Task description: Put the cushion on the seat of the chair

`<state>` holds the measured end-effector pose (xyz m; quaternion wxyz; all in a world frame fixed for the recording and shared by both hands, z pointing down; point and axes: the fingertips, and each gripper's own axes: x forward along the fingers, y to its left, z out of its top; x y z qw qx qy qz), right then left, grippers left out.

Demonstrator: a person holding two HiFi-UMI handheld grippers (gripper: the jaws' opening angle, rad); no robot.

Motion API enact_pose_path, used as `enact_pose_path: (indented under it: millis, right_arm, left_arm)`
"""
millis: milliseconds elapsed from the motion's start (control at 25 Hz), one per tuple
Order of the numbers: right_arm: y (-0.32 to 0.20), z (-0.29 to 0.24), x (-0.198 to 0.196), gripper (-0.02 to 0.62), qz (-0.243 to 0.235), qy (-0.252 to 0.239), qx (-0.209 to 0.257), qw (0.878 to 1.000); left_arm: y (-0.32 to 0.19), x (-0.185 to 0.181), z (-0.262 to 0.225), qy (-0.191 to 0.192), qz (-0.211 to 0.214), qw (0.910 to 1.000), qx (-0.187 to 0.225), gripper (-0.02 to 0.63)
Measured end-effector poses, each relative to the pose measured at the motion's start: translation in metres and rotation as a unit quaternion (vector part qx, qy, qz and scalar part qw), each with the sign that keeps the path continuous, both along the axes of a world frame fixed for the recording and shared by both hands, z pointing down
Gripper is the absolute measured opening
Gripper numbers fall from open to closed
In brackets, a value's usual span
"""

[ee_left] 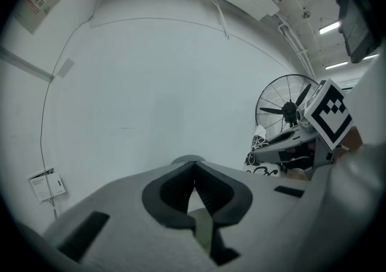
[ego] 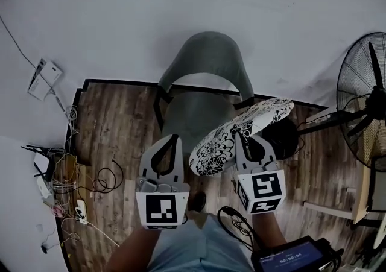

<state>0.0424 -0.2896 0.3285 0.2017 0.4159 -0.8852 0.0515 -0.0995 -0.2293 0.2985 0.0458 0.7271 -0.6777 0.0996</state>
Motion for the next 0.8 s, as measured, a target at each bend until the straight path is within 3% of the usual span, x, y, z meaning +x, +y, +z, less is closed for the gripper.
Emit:
enact_pose_path:
  millis: [440,800]
  right_arm:
    - [-0.052,0.05,-0.134,0.019,-0.109,0.032,-0.026,0.993]
    - [-0.081,0.172,-0.2,0.02,-0.162,0.08,-0.106,0.978]
  left_arm:
    - [-0.047,-0.1,0.036,0.018,-0.067,0.9971,-0.032,0.009]
    - [-0.086,-0.143,0.109,0.037,-0.06,0.9932,-0.093,0.009]
